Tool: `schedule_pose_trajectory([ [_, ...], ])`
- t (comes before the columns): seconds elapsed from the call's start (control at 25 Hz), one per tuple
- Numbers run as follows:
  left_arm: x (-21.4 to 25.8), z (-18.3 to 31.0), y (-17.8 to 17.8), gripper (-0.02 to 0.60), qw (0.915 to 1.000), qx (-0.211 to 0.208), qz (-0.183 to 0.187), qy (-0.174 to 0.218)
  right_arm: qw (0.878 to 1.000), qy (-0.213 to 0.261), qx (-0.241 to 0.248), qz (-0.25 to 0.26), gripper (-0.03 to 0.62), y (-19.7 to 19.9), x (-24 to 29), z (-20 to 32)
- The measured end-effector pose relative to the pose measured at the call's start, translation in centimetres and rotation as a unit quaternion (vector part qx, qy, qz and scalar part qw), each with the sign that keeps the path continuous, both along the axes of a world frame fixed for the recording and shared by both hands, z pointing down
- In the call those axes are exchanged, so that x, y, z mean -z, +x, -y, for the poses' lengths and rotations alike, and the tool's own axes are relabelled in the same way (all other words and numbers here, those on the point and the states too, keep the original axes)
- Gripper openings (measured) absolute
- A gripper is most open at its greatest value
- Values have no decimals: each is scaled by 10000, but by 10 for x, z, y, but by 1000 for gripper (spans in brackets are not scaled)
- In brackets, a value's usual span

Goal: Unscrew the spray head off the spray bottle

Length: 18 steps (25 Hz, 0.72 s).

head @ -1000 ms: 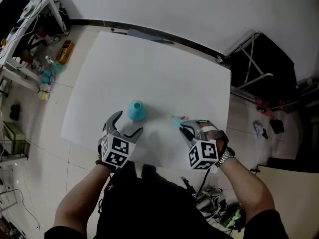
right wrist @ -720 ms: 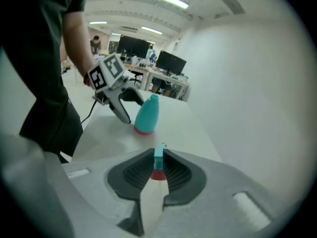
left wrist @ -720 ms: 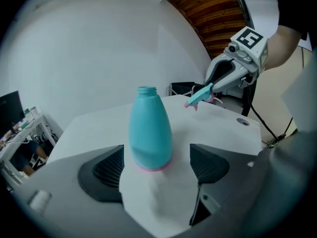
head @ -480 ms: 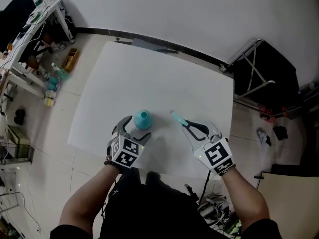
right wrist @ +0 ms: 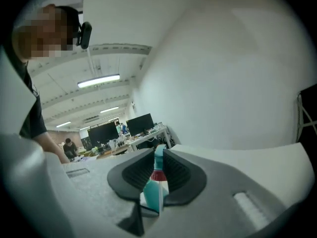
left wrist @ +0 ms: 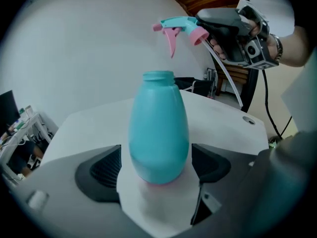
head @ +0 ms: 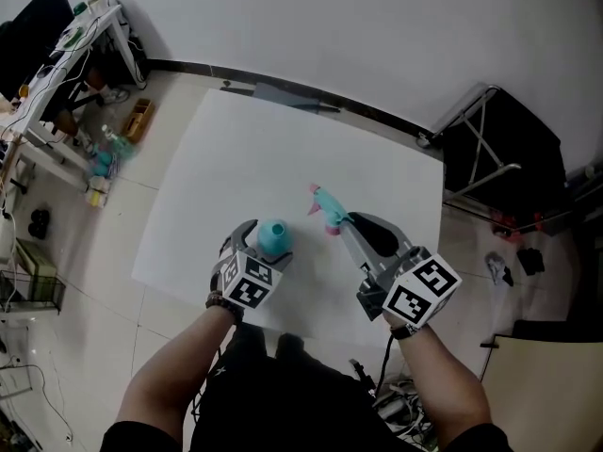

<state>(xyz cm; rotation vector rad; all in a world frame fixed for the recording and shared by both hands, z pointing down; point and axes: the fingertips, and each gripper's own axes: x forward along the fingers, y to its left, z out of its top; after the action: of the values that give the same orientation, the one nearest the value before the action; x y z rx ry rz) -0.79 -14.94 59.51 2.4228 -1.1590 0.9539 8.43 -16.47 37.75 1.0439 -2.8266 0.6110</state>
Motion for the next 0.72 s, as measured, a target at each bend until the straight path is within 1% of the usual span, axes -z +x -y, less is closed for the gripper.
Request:
schedule_pose_trajectory([
  [0.16, -6, 5, 1, 465, 10000, -1, 13, -71, 9994, 97, -62, 335, 44, -12, 16, 8],
  [0.28, -8, 7, 4, 452, 10000, -32, 26, -61, 9987, 191, -64, 465, 44, -21, 26, 12],
  [0.36, -8, 9, 6, 428, 10000, -59, 32, -27, 9982, 254, -60, 538, 44, -25, 33, 14],
  [0.52, -7, 8, 10, 423, 9998, -168, -8, -61, 9968, 427, -64, 678, 44, -33, 50, 20],
  [0.6, -5, 2, 15, 422, 9994, -303, -63, -184, 9957, 533, -58, 754, 44, -36, 60, 22],
  [0.72, -2, -13, 25, 420, 9967, -604, -101, -531, 9939, 678, -46, 863, 44, -36, 75, 25],
])
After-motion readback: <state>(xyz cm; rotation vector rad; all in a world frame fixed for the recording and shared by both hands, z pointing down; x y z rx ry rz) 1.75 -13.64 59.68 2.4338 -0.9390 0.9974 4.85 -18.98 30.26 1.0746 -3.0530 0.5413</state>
